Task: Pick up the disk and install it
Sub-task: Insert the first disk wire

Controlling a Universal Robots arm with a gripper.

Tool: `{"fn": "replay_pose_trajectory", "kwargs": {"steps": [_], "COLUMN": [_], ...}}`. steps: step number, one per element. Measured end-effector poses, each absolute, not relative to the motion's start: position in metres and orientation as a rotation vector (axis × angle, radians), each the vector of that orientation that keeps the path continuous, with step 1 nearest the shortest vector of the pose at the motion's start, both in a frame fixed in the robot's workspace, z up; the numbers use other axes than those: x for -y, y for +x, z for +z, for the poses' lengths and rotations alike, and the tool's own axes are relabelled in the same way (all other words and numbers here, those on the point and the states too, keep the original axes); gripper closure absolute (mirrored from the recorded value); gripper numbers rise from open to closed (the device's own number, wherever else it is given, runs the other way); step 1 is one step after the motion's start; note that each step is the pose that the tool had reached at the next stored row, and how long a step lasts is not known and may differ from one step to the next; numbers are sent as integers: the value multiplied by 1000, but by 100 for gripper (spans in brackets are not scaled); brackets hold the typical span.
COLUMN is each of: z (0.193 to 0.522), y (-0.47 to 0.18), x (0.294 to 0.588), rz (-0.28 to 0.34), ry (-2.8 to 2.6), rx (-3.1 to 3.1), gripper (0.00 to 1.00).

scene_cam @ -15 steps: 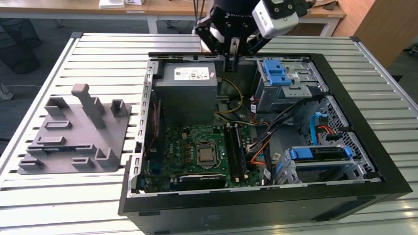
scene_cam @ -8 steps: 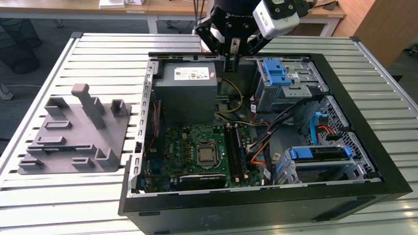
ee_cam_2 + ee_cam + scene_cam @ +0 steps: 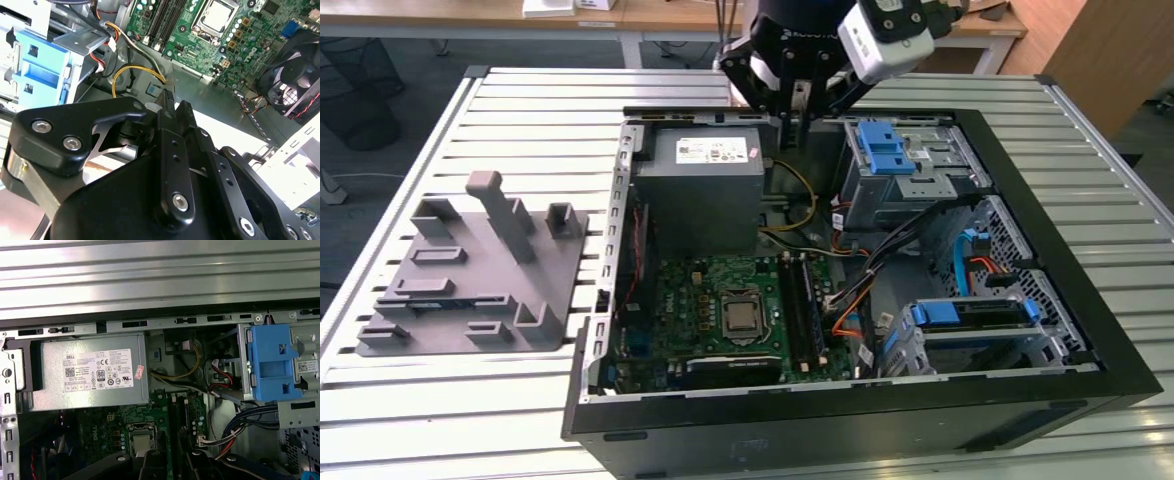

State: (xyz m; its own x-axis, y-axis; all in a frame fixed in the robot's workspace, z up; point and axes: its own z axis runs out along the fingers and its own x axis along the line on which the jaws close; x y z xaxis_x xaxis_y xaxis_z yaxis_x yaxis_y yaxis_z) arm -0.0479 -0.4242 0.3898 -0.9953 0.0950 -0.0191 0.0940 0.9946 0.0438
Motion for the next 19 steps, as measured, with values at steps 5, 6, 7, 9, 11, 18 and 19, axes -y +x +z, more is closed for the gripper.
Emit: {"fn": "replay_pose_trajectory", "kwargs": {"steps": [5, 6, 7, 9, 11, 18, 19], "z": [390, 390, 389, 389, 389, 388, 387], "y": [-48, -48, -48, -48, -48, -48, -48], "x": [437, 439, 440, 441, 441, 441, 444], "rz": [67, 67, 67, 67, 67, 68, 68], "ry": [148, 148, 148, 148, 144, -18, -20], "rx": [-3116, -3116, -3116, -3116, -3116, -3122, -3122], "gripper": [76, 76, 76, 76, 76, 76, 76]}}
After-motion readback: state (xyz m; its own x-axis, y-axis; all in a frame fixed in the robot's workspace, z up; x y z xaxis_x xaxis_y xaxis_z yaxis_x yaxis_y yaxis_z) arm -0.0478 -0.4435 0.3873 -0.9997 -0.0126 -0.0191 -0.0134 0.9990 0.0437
